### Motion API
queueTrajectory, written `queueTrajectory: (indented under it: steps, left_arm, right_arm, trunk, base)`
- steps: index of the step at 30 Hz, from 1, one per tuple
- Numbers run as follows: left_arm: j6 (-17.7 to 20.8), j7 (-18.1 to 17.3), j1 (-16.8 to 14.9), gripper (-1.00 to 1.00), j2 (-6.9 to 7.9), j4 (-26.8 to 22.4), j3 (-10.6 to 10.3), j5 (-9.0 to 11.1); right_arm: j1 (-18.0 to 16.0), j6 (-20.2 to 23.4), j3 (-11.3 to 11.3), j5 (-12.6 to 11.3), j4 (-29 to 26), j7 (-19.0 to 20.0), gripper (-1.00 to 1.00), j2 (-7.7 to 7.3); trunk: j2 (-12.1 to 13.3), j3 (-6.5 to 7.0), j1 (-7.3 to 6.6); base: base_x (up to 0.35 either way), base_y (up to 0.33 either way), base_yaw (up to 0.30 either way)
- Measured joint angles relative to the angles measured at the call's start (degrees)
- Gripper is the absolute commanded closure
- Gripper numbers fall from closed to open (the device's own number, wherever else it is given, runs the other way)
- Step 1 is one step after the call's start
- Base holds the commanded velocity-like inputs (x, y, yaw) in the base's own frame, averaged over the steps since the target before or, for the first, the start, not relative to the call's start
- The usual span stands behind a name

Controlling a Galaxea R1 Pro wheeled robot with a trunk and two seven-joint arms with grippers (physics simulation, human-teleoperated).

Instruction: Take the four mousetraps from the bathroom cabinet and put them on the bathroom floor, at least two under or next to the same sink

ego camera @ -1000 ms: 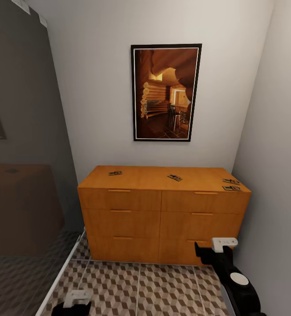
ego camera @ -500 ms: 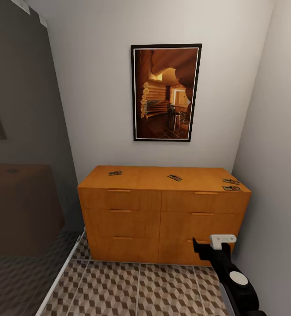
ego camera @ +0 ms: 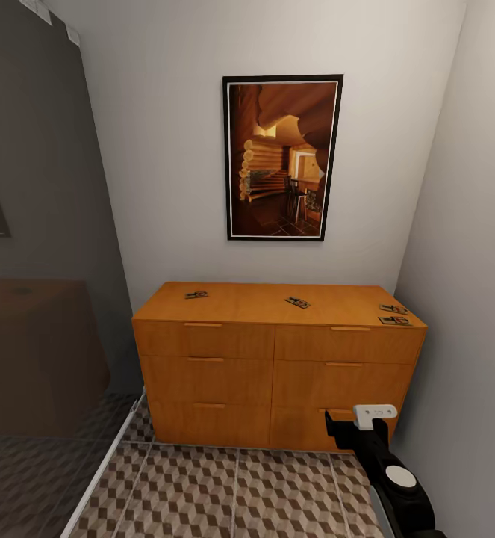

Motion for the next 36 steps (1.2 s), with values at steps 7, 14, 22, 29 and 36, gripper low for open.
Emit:
queueTrajectory:
  steps: [7,14,22,29,36]
  left_arm:
    - [-0.03,-0.08,0.00,-1.00,-0.04,0.48,-0.01,0.00]
    - [-0.07,-0.09,0.00,-1.00,-0.07,0.75,-0.01,0.01]
    - [-0.19,-0.15,0.00,-1.00,-0.26,1.88,-0.09,0.00]
    - [-0.21,-0.18,0.00,-1.00,-0.41,2.46,-0.22,0.00]
    - [-0.21,-0.18,0.00,-1.00,-0.47,2.57,-0.27,0.00]
  right_arm:
    - [-0.01,0.00,0.02,0.00,0.09,0.00,-1.00,0.09]
    - [0.00,0.00,-0.02,0.00,0.10,0.00,-1.00,0.09]
    - [-0.01,0.00,-0.05,0.00,0.10,0.00,-1.00,0.02]
    - [0.00,-0.04,-0.07,0.00,0.10,0.07,-1.00,0.00]
    - [0.00,-0.08,-0.07,0.00,0.10,0.09,-1.00,-0.12]
  trunk:
    - [0.00,0.00,0.00]
    - [0.00,0.00,0.00]
    - [0.00,0.00,0.00]
    - [0.00,0.00,0.00]
    - [0.00,0.00,0.00]
  base:
    - [0.000,0.000,0.000]
    - [0.000,0.000,0.000]
    - [0.000,0.000,0.000]
    - [0.000,0.000,0.000]
    - [0.000,0.000,0.000]
